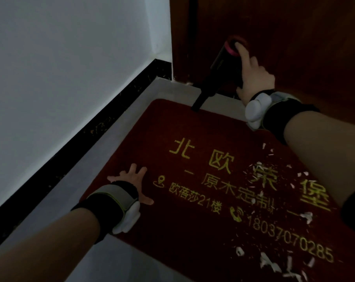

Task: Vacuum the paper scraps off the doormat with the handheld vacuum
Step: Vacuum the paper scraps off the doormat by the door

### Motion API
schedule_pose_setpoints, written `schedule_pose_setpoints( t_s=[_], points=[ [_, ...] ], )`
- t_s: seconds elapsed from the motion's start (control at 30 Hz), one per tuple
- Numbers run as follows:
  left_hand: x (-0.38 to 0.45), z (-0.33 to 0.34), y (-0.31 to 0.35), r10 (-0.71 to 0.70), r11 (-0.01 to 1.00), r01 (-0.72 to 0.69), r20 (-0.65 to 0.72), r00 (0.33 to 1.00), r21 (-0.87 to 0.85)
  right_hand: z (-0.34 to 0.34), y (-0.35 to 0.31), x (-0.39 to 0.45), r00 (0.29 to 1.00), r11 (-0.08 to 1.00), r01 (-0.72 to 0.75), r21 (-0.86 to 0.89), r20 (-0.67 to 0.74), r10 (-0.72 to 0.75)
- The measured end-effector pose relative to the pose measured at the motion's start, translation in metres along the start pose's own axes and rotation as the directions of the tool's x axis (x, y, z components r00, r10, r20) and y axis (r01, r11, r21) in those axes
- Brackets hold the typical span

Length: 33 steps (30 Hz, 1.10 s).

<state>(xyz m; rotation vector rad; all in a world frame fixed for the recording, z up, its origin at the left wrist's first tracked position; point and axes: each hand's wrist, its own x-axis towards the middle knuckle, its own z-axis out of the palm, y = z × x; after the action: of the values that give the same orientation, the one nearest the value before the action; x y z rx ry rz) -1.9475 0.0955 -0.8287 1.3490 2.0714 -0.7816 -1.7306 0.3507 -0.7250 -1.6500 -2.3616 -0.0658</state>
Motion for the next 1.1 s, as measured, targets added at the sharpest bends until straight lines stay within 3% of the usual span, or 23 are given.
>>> schedule_pose_setpoints(
  t_s=[0.2,0.5,1.1],
  points=[
    [0.004,0.003,-0.001,-0.004,0.999,0.004,0.007,1.0,-0.044,0.008,0.006,-0.006,0.991,0.994,-0.106,-0.021,-0.086,0.104],
    [0.01,0.007,-0.002,-0.008,0.998,0.007,-0.016,1.0,-0.061,-0.017,0.039,-0.007,0.996,0.99,-0.088,0.109,0.011,0.087],
    [0.013,0.009,-0.006,-0.004,0.998,0.003,-0.01,1.0,-0.069,-0.022,0.062,-0.047,0.995,0.995,0.085,-0.052,-0.049,-0.088]
  ],
)
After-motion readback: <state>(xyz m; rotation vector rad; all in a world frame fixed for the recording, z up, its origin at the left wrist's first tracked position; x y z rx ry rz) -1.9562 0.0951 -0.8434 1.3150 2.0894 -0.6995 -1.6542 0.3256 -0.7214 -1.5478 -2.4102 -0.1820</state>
